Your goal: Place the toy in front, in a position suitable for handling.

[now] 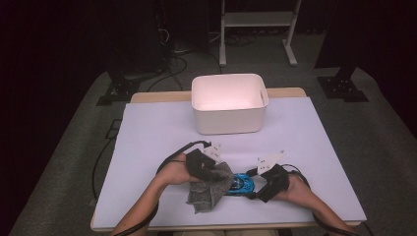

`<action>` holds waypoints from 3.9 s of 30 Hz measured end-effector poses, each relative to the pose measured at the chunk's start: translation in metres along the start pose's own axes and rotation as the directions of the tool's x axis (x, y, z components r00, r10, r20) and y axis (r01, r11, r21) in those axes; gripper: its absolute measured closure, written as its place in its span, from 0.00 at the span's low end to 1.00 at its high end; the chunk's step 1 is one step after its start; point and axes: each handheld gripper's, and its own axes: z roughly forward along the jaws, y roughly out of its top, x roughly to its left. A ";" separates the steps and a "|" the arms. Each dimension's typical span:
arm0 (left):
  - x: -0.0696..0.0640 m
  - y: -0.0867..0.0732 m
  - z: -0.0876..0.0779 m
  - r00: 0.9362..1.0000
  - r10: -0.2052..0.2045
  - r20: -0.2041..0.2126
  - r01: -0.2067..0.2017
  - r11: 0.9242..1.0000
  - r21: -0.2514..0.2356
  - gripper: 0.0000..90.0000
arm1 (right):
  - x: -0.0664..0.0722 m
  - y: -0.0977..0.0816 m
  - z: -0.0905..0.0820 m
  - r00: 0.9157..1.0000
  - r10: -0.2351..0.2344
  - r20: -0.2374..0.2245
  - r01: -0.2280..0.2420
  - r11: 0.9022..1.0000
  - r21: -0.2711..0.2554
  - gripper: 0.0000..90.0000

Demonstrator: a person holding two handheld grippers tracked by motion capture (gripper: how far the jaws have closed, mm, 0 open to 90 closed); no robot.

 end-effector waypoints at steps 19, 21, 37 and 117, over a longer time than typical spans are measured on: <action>-0.002 -0.003 0.009 1.000 -0.006 0.024 0.006 1.000 -0.004 0.87 | -0.020 0.027 0.003 0.995 0.079 -0.066 -0.080 0.997 -0.016 0.19; -0.001 -0.003 0.009 1.000 -0.008 0.027 0.008 1.000 -0.003 0.87 | -0.022 0.026 0.004 0.994 0.087 -0.070 -0.088 0.996 -0.016 0.20; -0.004 0.002 0.002 1.000 0.005 0.026 -0.006 1.000 0.023 0.87 | -0.016 0.019 0.013 0.978 0.185 -0.099 -0.189 0.982 -0.026 0.25; 0.037 0.028 0.002 0.985 -0.130 0.115 0.123 0.990 0.066 0.85 | 0.033 0.006 -0.007 0.982 0.015 0.191 0.003 0.996 -0.094 0.27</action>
